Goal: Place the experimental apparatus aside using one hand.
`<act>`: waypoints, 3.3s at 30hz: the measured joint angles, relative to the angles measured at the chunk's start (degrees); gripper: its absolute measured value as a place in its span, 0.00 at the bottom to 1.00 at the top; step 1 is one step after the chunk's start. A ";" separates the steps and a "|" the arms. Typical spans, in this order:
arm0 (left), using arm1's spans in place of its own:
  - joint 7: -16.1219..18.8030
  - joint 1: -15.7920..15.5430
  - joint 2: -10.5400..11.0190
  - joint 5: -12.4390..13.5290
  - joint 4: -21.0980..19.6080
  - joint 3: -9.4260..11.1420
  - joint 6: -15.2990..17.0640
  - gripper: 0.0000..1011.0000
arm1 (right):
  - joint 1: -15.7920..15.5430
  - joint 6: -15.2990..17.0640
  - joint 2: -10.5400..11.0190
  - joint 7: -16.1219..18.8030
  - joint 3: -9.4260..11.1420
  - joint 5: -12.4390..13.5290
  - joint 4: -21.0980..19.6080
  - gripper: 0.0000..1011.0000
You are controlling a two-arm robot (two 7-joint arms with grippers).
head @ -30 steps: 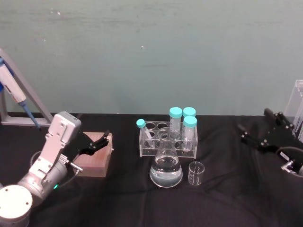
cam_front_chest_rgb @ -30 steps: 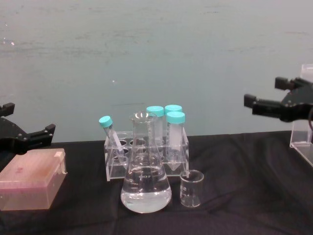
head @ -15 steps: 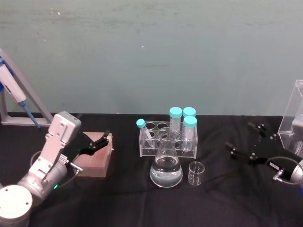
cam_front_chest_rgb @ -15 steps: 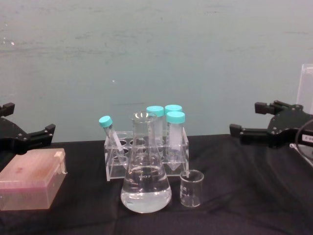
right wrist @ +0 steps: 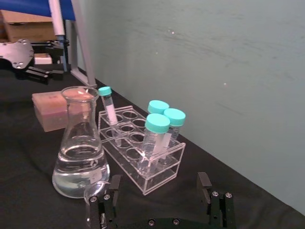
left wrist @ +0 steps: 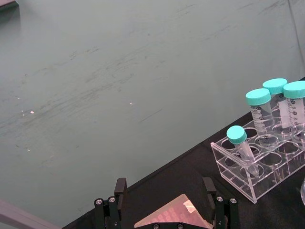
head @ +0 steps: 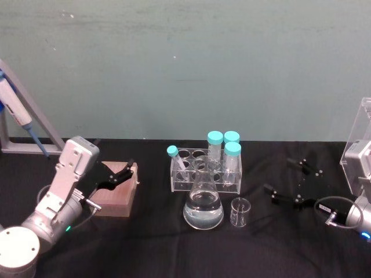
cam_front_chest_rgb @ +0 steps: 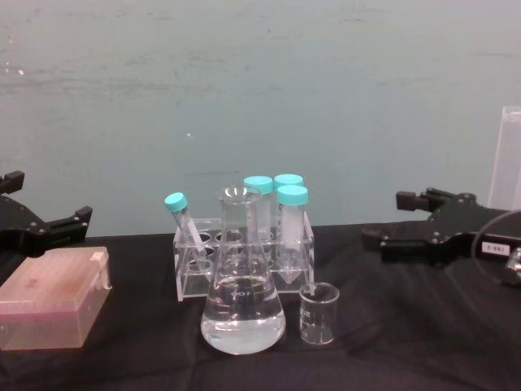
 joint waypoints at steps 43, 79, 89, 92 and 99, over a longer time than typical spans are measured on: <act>0.00 0.00 0.00 0.00 0.00 0.00 0.00 0.99 | 6.80 -2.88 -1.67 6.06 -10.73 2.01 8.45 0.99; 0.00 0.00 0.00 0.00 0.00 0.00 0.00 0.99 | 10.40 -4.22 -3.29 5.60 -14.77 0.41 15.32 0.99; 0.00 0.00 0.00 0.00 0.00 0.00 0.00 0.99 | 11.10 -4.53 -3.81 6.10 -15.05 -0.03 16.70 0.99; 0.00 0.00 0.00 0.00 0.00 0.00 0.00 0.99 | 11.20 -4.55 -3.95 6.14 -15.10 -0.12 16.98 0.99; 0.00 0.00 0.00 0.00 0.00 0.00 0.00 0.99 | 11.57 -4.70 -4.46 6.23 -15.18 -0.32 18.10 0.99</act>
